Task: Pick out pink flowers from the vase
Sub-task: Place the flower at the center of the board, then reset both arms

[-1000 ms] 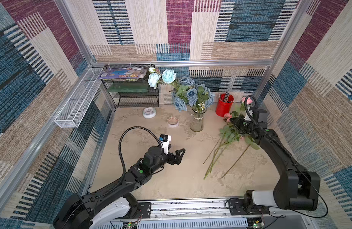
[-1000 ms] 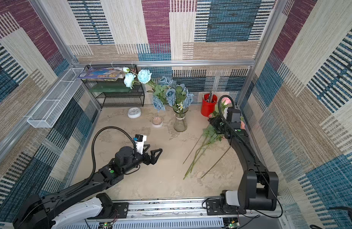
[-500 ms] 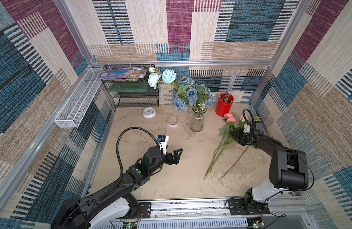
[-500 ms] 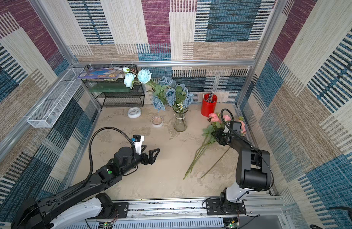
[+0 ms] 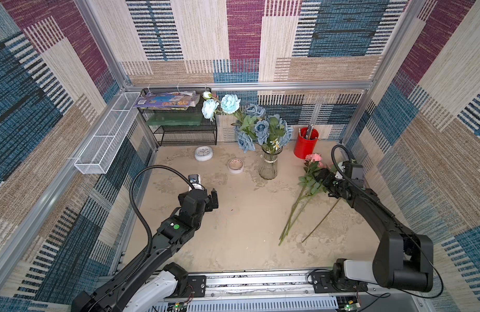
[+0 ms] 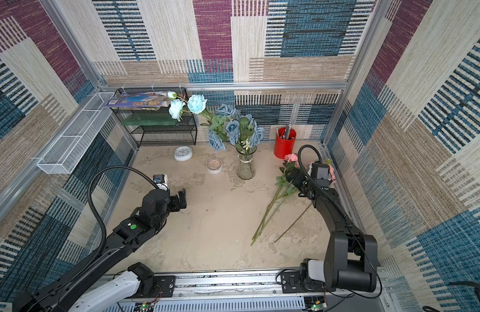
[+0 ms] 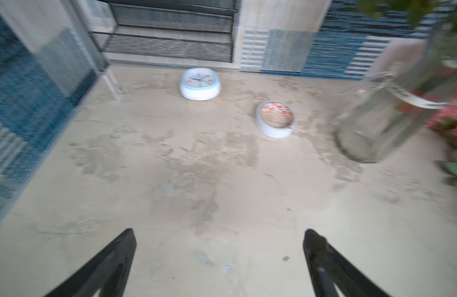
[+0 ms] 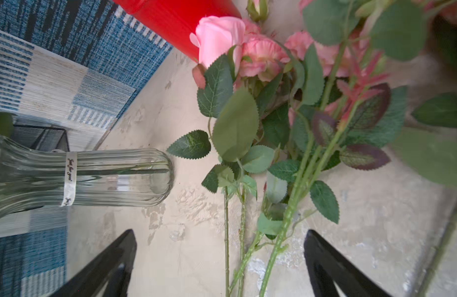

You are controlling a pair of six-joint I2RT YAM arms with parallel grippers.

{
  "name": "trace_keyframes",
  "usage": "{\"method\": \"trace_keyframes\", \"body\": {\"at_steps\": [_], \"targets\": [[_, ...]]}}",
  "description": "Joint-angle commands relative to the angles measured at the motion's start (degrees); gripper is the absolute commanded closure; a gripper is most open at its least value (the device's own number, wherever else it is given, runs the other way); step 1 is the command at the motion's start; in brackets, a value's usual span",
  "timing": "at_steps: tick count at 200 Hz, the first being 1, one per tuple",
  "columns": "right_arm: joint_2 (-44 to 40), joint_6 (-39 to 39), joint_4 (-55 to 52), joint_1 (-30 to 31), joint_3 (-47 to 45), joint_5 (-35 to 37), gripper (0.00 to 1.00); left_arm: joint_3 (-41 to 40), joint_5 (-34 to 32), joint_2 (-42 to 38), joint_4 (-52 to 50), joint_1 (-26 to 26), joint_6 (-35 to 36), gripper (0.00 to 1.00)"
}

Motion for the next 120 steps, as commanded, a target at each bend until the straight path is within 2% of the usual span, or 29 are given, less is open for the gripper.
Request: {"method": "trace_keyframes", "body": {"at_steps": [1, 16, 46, 58, 72, 92, 104, 120], "targets": [[-5.5, -3.8, 6.1, 6.0, -4.0, 24.1, 0.04, -2.3, -5.8, 2.1, 5.9, 5.9, 7.1, 0.01], [-9.4, -9.3, 17.3, 11.1, -10.8, 34.9, 0.04, -3.6, -1.8, 5.4, 9.9, 12.7, 7.7, 0.01], [-13.3, -9.1, 28.6, 12.5, -19.4, 43.8, 0.04, -3.3, 7.9, 17.6, 15.3, 24.6, 5.9, 0.01], [-12.5, -12.4, 34.9, 12.8, -22.4, 47.6, 0.04, -1.9, 12.4, 23.5, 17.8, 27.3, 8.1, 0.01], [-10.4, -15.9, 40.4, 12.7, -23.9, 51.3, 0.04, 1.0, 10.8, 29.5, 17.7, 28.0, 11.5, 0.01], [-6.3, -17.5, 47.5, 10.1, -25.3, 48.4, 0.04, 2.2, 11.4, 33.5, 21.0, 28.9, 11.8, 0.01], [-4.0, -20.2, 55.4, 8.4, -27.7, 43.7, 0.04, 0.0, 13.6, 33.7, 28.2, 29.0, 11.5, 0.01], [-2.3, -22.5, 62.9, 6.3, -30.4, 38.9, 0.04, -2.4, 18.1, 34.5, 36.1, 29.2, 14.8, 0.01]]}}
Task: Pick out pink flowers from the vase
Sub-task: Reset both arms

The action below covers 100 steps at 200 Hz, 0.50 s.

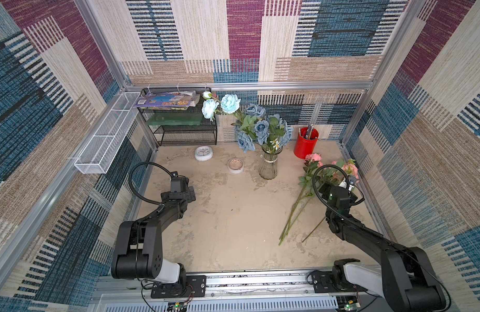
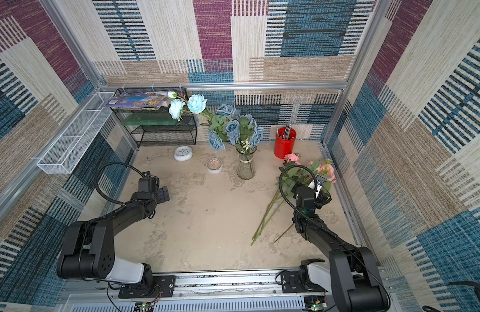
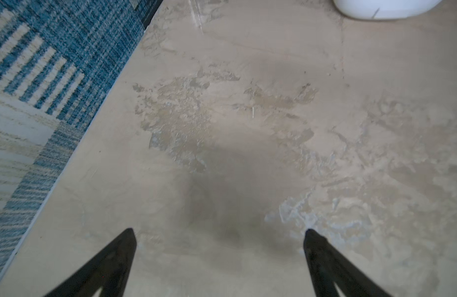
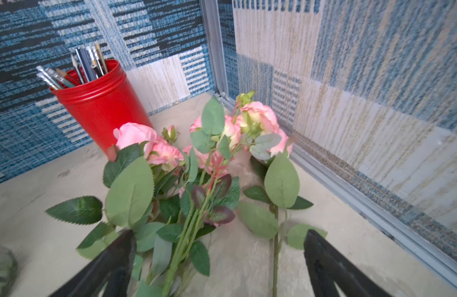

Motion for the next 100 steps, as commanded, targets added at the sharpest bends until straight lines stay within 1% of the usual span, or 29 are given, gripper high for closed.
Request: {"method": "trace_keyframes", "body": {"at_steps": [1, 11, 19, 36, 45, 53, 57, 60, 69, 80, 87, 92, 100], "targets": [[2.2, -5.8, 18.2, -2.4, -2.9, -6.0, 0.04, -2.3, 7.0, 1.3, 13.6, 0.2, 4.5, 0.01], [3.1, -6.0, 21.9, -4.4, -4.5, -9.9, 0.04, -3.5, 8.3, 2.2, 16.8, 0.4, 5.1, 0.01], [3.8, -5.9, 24.7, -5.8, -5.6, -13.2, 0.04, -3.8, 11.2, 1.6, 16.2, 0.9, 5.5, 0.01], [5.0, -5.6, 27.2, -7.9, -6.7, -19.1, 0.04, -6.6, 12.8, 0.9, 20.2, 0.8, 6.2, 0.01], [5.6, -6.6, 29.9, -8.0, -7.8, -21.4, 0.04, -9.1, 13.4, 1.1, 24.1, 0.7, 6.6, 0.01], [6.4, -7.8, 32.1, -7.7, -8.5, -23.3, 0.04, -11.2, 13.2, 2.4, 31.1, 0.5, 7.1, 0.01], [6.8, -8.5, 32.9, -7.5, -8.7, -24.3, 0.04, -11.6, 13.2, 2.7, 32.8, 0.5, 7.1, 0.01], [7.2, -8.9, 33.1, -7.5, -8.7, -24.9, 0.04, -11.4, 13.2, 2.6, 32.4, 0.5, 7.1, 0.01], [8.9, -10.6, 33.7, -7.1, -8.2, -27.8, 0.04, -9.6, 13.4, 1.8, 27.2, 0.5, 6.7, 0.01], [11.5, -13.5, 33.6, -5.8, -6.8, -31.0, 0.04, -10.4, 13.4, 2.2, 29.4, 0.5, 7.0, 0.01], [14.2, -15.7, 33.2, -4.9, -5.4, -33.0, 0.04, -9.8, 13.4, 2.0, 27.9, 0.5, 6.8, 0.01], [16.4, -18.8, 34.1, -4.4, -4.4, -35.6, 0.04, -9.7, 13.3, 2.0, 27.5, 0.5, 6.8, 0.01], [16.6, -16.6, 32.7, -5.8, -3.6, -36.6, 0.04, -10.0, 13.1, 2.0, 28.3, 0.4, 6.9, 0.01]]}}
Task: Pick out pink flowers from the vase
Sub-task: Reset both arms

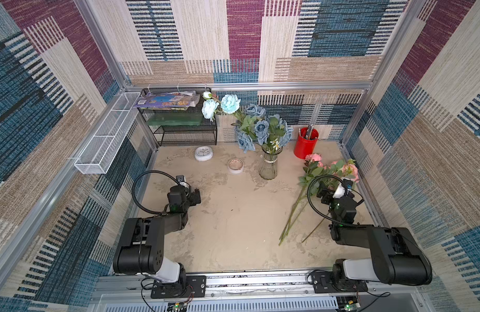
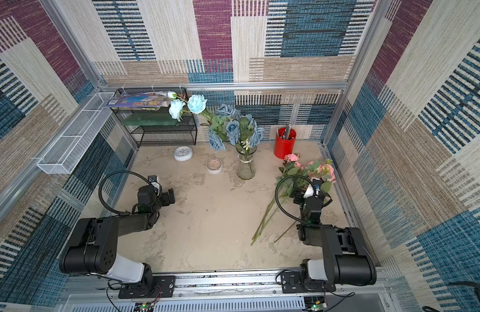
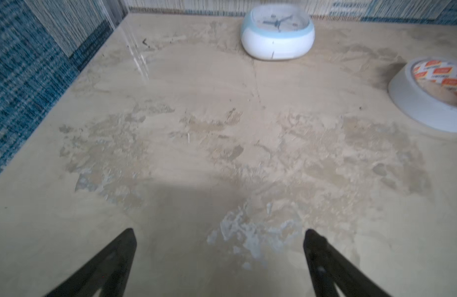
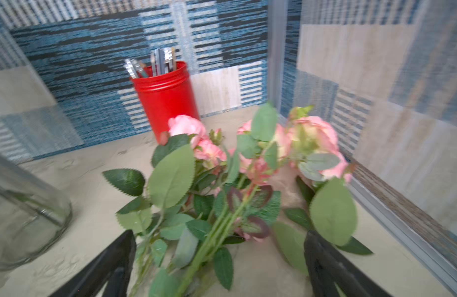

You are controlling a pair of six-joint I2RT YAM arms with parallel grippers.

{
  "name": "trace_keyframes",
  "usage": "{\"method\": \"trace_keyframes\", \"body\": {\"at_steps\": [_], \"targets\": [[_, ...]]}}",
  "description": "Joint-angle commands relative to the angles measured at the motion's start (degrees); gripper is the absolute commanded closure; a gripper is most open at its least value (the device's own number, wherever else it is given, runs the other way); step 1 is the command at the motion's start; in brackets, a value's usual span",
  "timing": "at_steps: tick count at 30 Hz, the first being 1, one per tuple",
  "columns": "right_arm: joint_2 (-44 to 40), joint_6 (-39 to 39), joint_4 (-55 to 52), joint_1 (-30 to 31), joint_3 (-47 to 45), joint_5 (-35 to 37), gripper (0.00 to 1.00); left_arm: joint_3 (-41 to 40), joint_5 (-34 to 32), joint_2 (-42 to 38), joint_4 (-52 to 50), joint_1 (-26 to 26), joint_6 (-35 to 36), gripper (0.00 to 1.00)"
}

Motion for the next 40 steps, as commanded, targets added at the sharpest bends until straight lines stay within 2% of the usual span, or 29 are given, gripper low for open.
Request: {"method": "trace_keyframes", "body": {"at_steps": [1, 2, 3, 7, 40], "targets": [[3.2, -4.7, 2.3, -0.8, 2.7, -10.6, 0.04, 0.1, 0.8, -0.2, 3.4, -0.1, 1.7, 0.01], [2.5, -3.5, -3.5, -1.8, 5.0, -11.2, 0.04, 0.2, 0.4, -0.2, 3.2, -0.2, 1.8, 0.01], [3.3, -4.6, 0.3, -1.0, 4.0, -10.2, 0.04, 0.2, 0.3, -0.2, 3.5, -0.3, 1.8, 0.01], [3.2, -3.1, -2.5, -0.5, 5.1, -6.1, 0.04, 0.3, 0.4, -0.1, 3.3, -0.2, 1.8, 0.01], [2.5, -3.7, -0.9, 0.8, 3.9, -3.8, 0.04, -0.2, -0.4, -0.4, 3.9, -0.7, 2.1, 0.01]]}}
